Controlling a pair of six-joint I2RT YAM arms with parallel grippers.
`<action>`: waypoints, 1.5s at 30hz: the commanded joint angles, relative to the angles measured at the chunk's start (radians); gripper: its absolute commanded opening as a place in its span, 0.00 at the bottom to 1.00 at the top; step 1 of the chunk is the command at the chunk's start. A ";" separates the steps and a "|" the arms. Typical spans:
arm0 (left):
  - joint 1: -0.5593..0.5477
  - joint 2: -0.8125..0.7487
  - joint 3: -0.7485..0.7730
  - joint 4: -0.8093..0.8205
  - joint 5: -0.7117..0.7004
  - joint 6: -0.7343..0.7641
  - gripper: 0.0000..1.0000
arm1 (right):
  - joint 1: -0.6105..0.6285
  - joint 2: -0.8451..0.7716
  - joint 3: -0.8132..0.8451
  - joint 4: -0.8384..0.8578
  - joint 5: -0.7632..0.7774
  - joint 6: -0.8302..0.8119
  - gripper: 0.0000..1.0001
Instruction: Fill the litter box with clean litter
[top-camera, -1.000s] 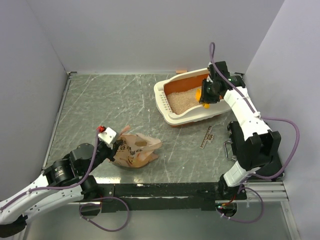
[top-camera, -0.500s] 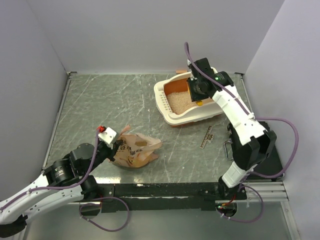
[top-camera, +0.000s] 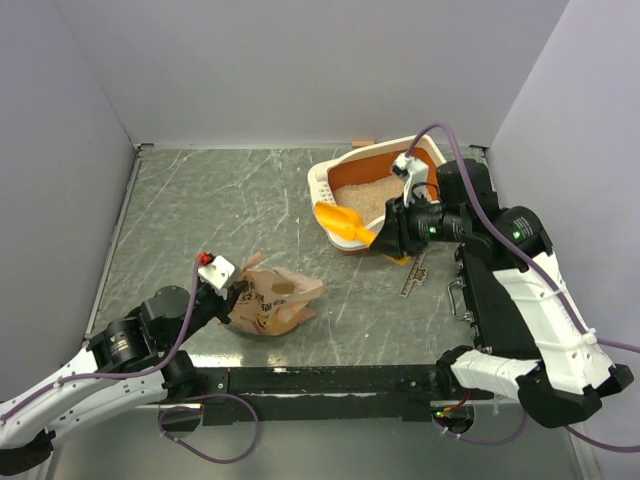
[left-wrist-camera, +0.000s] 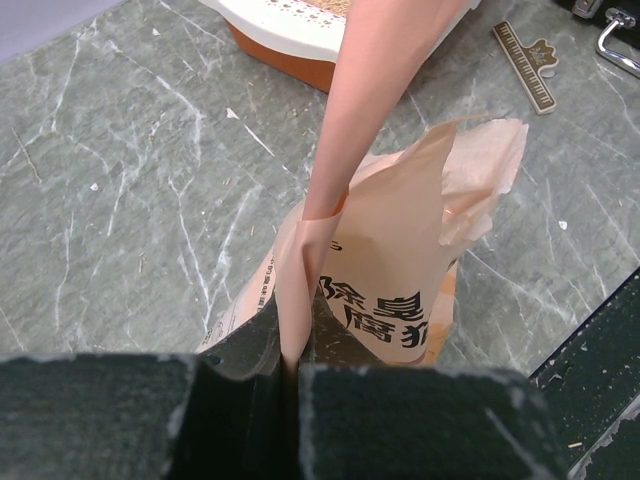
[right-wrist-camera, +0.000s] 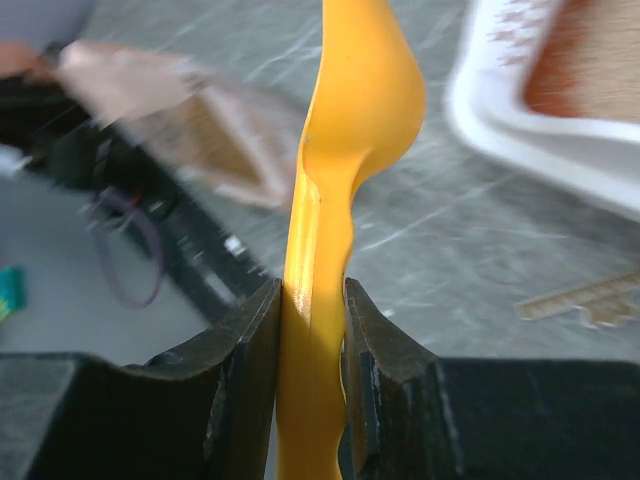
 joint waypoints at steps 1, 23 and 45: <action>0.000 -0.033 0.034 0.213 0.055 0.010 0.01 | 0.032 -0.018 -0.039 -0.026 -0.229 -0.016 0.00; 0.000 0.023 0.028 0.234 0.299 0.032 0.01 | 0.207 0.020 -0.193 0.002 -0.283 -0.034 0.00; -0.004 0.048 0.028 0.223 0.332 0.038 0.01 | 0.288 0.209 -0.265 0.257 -0.145 0.194 0.00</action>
